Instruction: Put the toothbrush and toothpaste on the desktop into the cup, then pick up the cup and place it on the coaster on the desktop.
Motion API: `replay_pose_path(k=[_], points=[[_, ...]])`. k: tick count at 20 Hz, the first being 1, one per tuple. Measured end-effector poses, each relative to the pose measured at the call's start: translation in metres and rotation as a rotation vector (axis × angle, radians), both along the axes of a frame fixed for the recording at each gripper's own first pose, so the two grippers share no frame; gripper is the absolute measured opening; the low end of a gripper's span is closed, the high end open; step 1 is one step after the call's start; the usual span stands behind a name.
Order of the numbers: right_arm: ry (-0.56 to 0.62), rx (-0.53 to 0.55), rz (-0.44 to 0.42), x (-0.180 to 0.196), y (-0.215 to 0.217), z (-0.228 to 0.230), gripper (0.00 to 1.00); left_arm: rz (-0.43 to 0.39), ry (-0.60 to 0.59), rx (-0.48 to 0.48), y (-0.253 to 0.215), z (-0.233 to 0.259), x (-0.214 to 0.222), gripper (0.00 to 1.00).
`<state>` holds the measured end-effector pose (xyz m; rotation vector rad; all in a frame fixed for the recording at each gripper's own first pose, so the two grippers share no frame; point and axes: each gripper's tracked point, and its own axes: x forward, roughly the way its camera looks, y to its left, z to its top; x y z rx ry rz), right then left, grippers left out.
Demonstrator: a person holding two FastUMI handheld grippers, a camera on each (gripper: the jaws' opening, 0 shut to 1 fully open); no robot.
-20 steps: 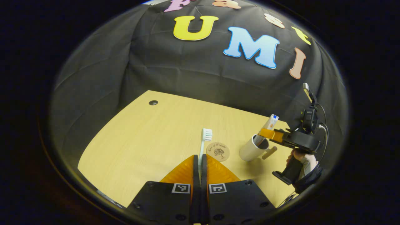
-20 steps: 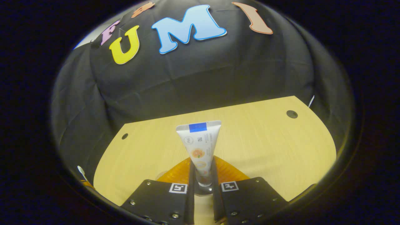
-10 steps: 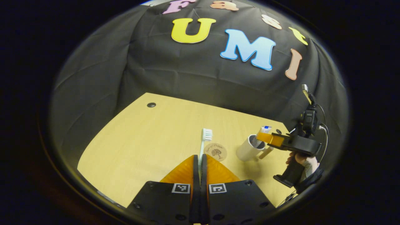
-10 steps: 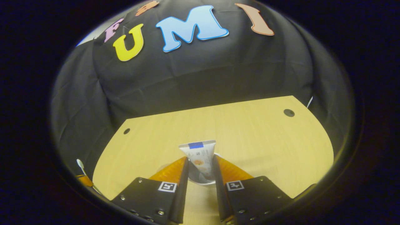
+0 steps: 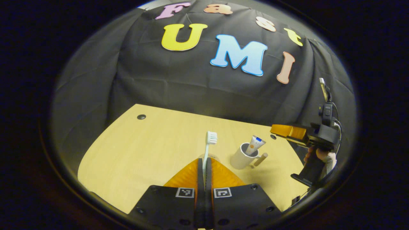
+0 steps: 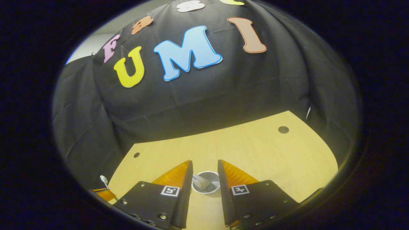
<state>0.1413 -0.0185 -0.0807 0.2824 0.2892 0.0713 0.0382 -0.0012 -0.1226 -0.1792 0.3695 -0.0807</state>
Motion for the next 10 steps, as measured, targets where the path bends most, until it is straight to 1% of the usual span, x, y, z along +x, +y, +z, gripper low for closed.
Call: replay_pose_path(k=[2,7,9,10], points=[[-0.006,-0.002,-0.019,-0.011,-0.012,0.003,0.44,-0.044,-0.018,-0.017,-0.009,0.006,0.007,0.07],[0.021,0.018,-0.062,-0.044,-0.034,-0.009,0.44,-0.213,-0.097,-0.057,-0.043,0.028,0.037,0.07],[0.037,0.019,-0.084,-0.058,-0.044,-0.017,0.42,-0.272,-0.106,-0.089,-0.054,0.033,0.052,0.07],[0.046,0.027,-0.092,-0.064,-0.048,-0.020,0.44,-0.302,-0.111,-0.111,-0.062,0.035,0.058,0.07]])
